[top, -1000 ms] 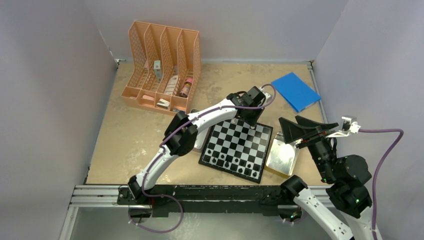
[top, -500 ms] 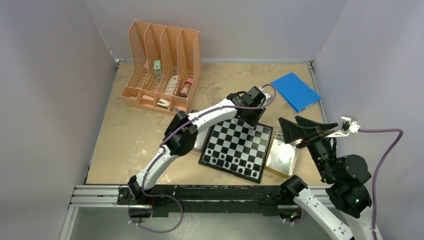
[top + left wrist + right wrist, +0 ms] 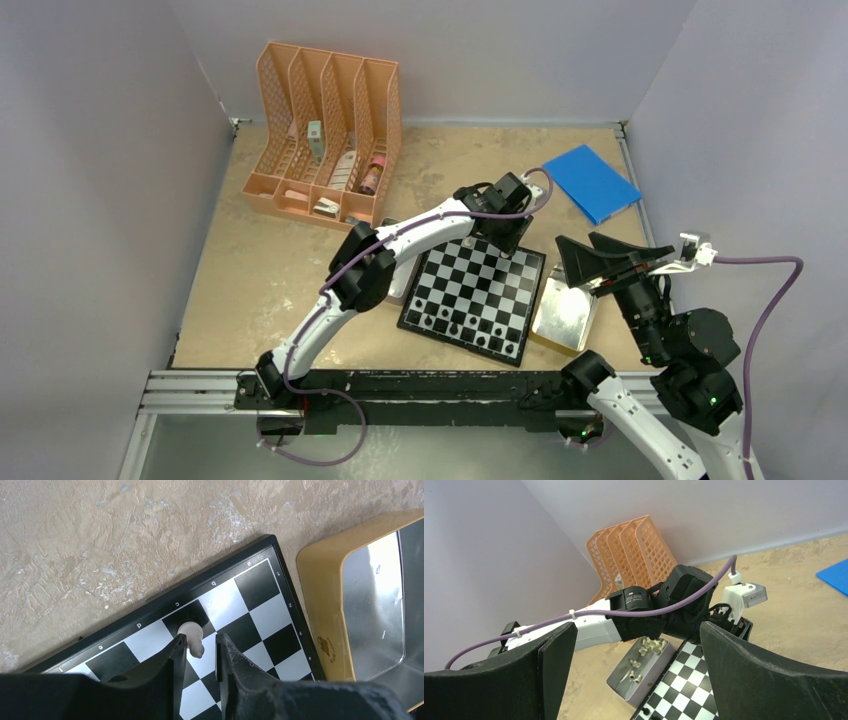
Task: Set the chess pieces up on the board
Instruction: Place the chess piece on the chessboard, then pick up the chess piece from the storage box.
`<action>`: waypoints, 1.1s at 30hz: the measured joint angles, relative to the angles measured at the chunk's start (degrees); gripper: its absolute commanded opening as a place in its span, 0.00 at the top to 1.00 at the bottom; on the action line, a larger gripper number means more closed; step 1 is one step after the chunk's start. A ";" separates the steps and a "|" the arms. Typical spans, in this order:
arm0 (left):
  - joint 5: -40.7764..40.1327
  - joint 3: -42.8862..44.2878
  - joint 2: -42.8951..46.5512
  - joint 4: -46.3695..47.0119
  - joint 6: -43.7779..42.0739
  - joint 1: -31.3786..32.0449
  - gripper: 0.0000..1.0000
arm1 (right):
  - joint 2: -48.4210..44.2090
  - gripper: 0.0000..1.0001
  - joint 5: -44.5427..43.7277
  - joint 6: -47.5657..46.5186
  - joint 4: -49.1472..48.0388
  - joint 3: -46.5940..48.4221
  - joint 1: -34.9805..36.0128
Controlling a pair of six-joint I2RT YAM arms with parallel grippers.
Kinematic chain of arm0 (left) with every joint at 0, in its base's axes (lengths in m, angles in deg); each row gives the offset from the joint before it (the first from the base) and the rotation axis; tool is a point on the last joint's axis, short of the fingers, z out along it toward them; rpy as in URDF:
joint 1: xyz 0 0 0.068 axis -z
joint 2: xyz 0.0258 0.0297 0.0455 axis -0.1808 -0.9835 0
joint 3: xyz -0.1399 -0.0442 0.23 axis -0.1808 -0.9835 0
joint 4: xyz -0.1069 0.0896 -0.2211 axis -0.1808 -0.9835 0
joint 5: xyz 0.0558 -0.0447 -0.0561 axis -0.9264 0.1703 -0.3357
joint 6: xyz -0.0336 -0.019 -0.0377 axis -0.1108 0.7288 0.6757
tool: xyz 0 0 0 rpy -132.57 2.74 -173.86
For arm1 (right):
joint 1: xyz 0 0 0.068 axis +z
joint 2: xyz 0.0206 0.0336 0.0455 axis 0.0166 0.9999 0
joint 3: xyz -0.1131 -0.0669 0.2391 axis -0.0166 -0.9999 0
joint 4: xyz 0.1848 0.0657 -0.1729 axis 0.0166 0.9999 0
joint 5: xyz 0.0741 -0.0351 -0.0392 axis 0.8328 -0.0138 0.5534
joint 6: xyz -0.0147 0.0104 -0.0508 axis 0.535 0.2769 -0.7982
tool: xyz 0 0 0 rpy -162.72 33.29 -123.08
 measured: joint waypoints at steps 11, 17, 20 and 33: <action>-0.04 -0.09 0.02 1.05 0.48 0.00 0.70 | 0.00 0.05 0.00 0.00 -0.07 -0.26 0.00; -0.68 -0.11 0.57 1.88 0.98 0.00 0.65 | 0.17 0.05 -0.02 -0.07 0.02 -0.33 0.00; -1.88 -1.22 2.45 2.32 1.07 -0.04 0.65 | 0.37 0.05 0.00 -0.13 -0.02 -0.33 0.00; -4.70 -24.57 28.57 4.74 3.69 -5.95 0.69 | 5.29 0.05 1.75 -0.35 -2.16 -1.01 0.09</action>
